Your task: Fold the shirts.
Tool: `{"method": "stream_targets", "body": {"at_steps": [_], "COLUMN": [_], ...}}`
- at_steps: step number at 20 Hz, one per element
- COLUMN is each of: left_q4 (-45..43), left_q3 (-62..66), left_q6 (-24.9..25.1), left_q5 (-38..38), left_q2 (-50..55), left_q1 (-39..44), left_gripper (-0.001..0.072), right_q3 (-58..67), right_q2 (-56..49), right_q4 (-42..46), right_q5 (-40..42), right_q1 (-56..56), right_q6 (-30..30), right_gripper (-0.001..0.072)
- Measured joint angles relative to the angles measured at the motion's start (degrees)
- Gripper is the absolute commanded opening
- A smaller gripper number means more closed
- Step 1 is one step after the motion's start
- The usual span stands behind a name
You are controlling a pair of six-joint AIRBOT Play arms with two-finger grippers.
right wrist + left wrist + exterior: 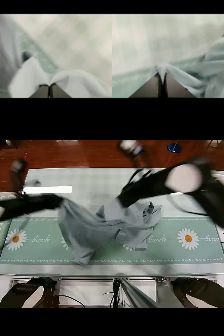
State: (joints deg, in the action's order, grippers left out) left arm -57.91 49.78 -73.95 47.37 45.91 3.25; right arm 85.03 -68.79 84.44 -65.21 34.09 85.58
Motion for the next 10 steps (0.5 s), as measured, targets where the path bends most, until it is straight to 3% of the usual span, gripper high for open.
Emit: {"method": "stream_targets", "body": {"at_steps": [6, 10], "left_q4": [-13.25, -17.70], "left_q3": [21.44, 28.70], "left_q6": [-1.79, -3.78], "left_q5": [1.07, 8.57], "left_q2": [-13.88, -19.93], "left_q1": [-4.59, -6.01], "left_gripper": [0.0027, 0.0027], "right_q3": [13.73, 19.15], "right_q2": [13.25, 18.71], "right_q4": [35.80, 46.10], "right_q5": [-14.43, -25.38], "right_q1": [0.00, 0.00], "right_q6": [5.62, 6.60], "right_gripper": [0.0022, 0.0022]}}
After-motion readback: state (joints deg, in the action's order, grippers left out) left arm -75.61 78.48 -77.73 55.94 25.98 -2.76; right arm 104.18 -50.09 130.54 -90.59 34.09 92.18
